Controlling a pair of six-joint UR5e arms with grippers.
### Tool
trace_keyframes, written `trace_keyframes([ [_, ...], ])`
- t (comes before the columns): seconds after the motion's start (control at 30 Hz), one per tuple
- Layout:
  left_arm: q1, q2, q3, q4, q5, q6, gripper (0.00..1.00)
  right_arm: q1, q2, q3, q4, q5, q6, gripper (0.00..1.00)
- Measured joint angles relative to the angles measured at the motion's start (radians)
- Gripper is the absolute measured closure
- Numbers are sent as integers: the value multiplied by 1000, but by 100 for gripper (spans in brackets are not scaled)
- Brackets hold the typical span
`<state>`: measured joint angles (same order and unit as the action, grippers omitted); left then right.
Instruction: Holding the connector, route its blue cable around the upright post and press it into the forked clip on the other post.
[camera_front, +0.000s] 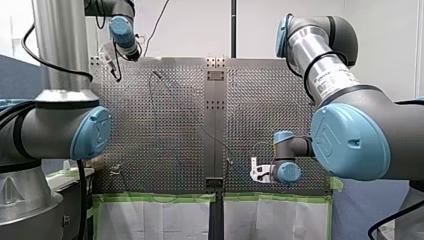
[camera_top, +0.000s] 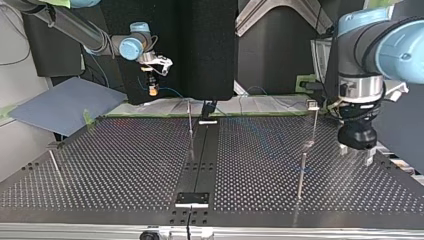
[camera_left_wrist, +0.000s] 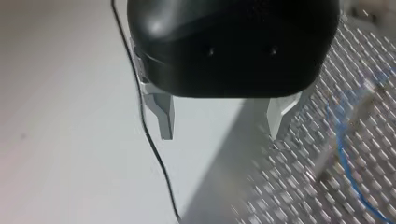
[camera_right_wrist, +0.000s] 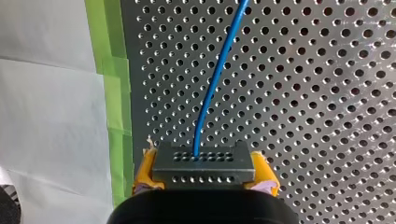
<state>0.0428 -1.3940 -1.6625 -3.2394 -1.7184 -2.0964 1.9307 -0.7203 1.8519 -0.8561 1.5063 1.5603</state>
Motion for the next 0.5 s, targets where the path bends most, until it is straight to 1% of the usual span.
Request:
trace_keyframes([
  [0.27, -13, 80, 80, -79, 80, -20, 2, 1, 0, 0, -1, -1, 0, 100],
  [0.5, -38, 136, 130, -136, 136, 3, 2, 3, 0, 0, -2, -2, 0, 100],
])
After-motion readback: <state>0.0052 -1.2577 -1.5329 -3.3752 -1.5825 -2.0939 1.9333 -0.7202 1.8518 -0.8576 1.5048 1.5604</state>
